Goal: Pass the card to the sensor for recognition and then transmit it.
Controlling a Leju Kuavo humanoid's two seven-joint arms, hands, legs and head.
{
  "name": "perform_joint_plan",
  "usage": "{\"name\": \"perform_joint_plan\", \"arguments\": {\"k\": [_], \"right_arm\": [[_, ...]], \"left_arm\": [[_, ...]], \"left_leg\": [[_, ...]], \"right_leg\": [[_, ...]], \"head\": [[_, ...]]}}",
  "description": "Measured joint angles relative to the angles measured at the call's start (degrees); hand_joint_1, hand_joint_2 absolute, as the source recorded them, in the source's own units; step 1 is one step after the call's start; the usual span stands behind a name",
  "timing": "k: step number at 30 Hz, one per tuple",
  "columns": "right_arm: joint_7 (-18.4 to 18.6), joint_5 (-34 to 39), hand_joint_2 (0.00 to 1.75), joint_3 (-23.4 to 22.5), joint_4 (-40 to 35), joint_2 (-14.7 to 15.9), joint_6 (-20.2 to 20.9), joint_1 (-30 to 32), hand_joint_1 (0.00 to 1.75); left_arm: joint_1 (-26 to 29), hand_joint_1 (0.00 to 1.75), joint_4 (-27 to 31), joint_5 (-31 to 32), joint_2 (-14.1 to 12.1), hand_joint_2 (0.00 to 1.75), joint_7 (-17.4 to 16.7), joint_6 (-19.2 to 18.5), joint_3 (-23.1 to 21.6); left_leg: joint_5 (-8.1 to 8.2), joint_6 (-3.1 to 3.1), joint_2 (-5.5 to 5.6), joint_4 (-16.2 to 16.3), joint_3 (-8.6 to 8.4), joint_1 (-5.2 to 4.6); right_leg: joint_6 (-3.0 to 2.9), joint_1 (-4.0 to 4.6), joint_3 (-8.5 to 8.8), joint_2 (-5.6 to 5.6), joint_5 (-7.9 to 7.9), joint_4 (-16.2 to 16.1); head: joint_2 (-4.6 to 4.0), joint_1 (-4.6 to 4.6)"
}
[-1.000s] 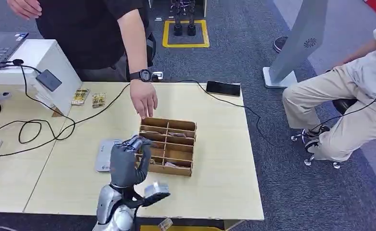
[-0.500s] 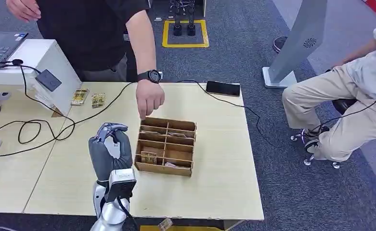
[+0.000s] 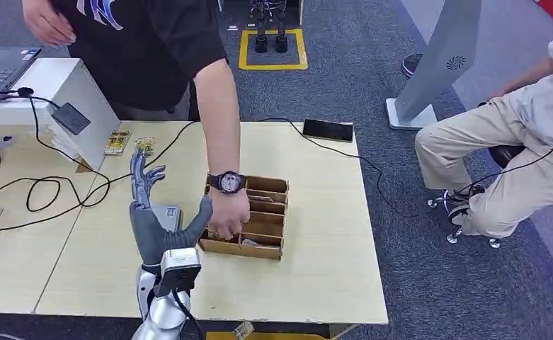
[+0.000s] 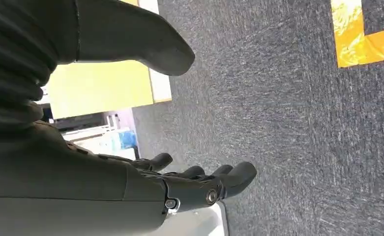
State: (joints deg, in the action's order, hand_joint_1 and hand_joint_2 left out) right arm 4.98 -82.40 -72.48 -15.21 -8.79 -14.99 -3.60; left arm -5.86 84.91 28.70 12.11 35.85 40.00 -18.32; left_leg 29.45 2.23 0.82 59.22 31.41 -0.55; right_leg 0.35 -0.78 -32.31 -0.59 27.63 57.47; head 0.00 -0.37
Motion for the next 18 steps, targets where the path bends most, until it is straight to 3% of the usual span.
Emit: {"name": "perform_joint_plan", "arguments": {"k": [18], "right_arm": [[0.2,-1.1,1.75,1.1,0.0,0.3,0.6,0.0,0.00]], "left_arm": [[0.0,0.00,-0.2,2.6,0.0,1.75,-0.2,0.0,0.0]], "left_leg": [[0.01,0.01,0.00,0.0,0.00,0.00]], "right_leg": [[0.00,0.00,0.00,0.00,0.00,0.0]], "head": [[0.00,0.00]]}}
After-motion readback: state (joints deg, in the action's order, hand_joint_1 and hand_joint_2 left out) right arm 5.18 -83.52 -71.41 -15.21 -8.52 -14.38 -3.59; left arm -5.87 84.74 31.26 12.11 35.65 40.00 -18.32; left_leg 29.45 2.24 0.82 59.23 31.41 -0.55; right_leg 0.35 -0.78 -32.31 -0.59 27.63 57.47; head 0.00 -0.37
